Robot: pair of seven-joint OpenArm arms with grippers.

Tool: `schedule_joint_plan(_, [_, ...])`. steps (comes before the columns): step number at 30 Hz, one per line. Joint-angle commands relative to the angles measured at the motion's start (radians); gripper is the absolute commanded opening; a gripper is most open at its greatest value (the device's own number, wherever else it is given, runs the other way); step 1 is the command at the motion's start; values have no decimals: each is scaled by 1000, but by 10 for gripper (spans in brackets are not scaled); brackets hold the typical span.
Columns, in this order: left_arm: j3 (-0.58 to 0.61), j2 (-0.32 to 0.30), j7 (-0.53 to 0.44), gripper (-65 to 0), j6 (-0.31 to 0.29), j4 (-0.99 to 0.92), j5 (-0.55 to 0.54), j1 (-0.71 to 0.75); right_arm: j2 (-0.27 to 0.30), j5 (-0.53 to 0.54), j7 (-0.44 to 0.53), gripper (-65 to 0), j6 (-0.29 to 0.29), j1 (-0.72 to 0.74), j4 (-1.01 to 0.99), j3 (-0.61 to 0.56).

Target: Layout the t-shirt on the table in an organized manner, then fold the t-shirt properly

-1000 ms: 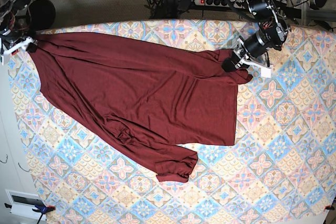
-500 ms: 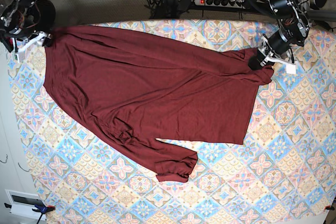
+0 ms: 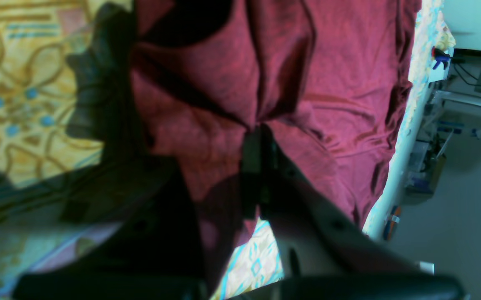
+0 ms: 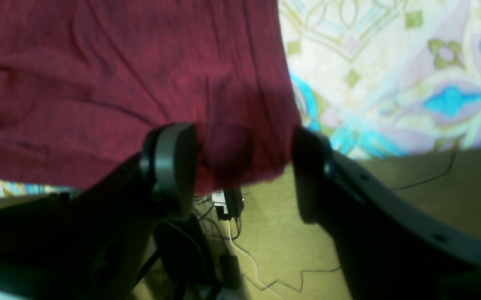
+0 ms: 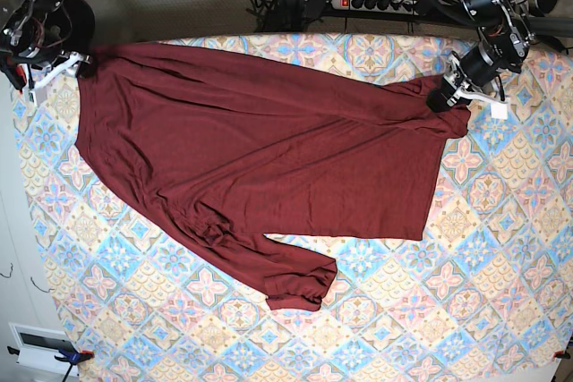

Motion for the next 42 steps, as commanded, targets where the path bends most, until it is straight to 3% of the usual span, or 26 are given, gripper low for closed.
schedule_joint_plan(1, [-3,-14,-4,-650,-7,15,-24,-2,22,2,3,-299,3,-10,17,10])
schedule_joint_plan(27, [3,-18,-3,-650,-7,15,-24,-4,-36,4,3,-300,3,-42,51,46])
schedule_joint_plan(33, [3,-18,-3,-650,-7,15,-24,-4,-36,4,3,-303,3,-6,-41,46])
schedule_joint_plan(36, [3,-18,-3,-650,-7,15,-24,-4,-36,4,3,-359,5,-6,-57,46])
schedule_joint_plan(40, [3,-18,-3,-650,-7,15,-24,-4,-38,4,3,-531,6,-6,-52,50])
schedule_joint_plan(42, [3,-18,-3,-650,-7,15,-24,-4,-49,4,3,-600,42,-6,-49,53])
